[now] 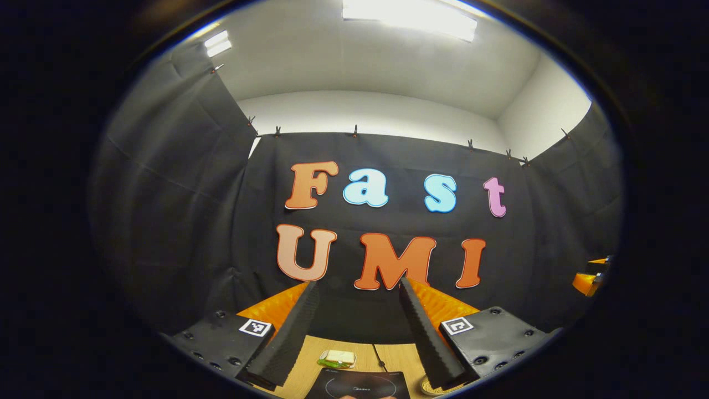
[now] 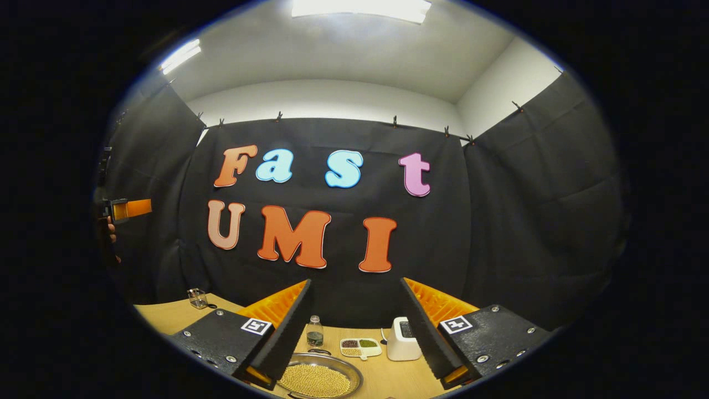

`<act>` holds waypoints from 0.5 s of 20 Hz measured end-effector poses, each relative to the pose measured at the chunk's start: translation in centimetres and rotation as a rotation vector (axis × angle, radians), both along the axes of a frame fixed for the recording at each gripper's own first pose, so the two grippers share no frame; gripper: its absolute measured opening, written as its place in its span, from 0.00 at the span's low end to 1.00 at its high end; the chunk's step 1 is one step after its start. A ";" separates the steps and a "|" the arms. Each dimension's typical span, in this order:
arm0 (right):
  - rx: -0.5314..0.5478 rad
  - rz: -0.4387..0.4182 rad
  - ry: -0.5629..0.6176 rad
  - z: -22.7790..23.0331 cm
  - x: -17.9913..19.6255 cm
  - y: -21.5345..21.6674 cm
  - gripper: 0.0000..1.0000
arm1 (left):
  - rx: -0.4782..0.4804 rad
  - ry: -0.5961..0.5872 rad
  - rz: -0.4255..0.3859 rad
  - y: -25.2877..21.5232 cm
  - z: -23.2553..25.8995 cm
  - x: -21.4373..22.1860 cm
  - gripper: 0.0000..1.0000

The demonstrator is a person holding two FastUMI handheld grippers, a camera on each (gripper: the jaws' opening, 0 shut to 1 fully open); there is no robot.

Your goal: First push the handle of the pot to place it horizontally, then grasp the pot with both hands and set it on the induction cooktop.

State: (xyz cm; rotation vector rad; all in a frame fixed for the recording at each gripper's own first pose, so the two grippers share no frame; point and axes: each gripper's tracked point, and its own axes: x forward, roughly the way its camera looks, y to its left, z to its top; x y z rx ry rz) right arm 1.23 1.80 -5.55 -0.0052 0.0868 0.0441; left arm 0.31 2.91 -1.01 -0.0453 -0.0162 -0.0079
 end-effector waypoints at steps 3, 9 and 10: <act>0.015 0.044 0.071 -2.9 0.3 1.0 0.95 | 0.007 0.008 0.006 0.4 -0.6 -0.1 0.98; -0.036 0.115 0.222 -9.2 -0.2 3.6 0.93 | 0.016 0.044 0.025 1.0 -3.4 0.1 0.98; -0.032 0.134 0.253 -10.4 -0.6 4.2 0.92 | 0.011 0.048 0.029 1.2 -3.8 0.1 0.98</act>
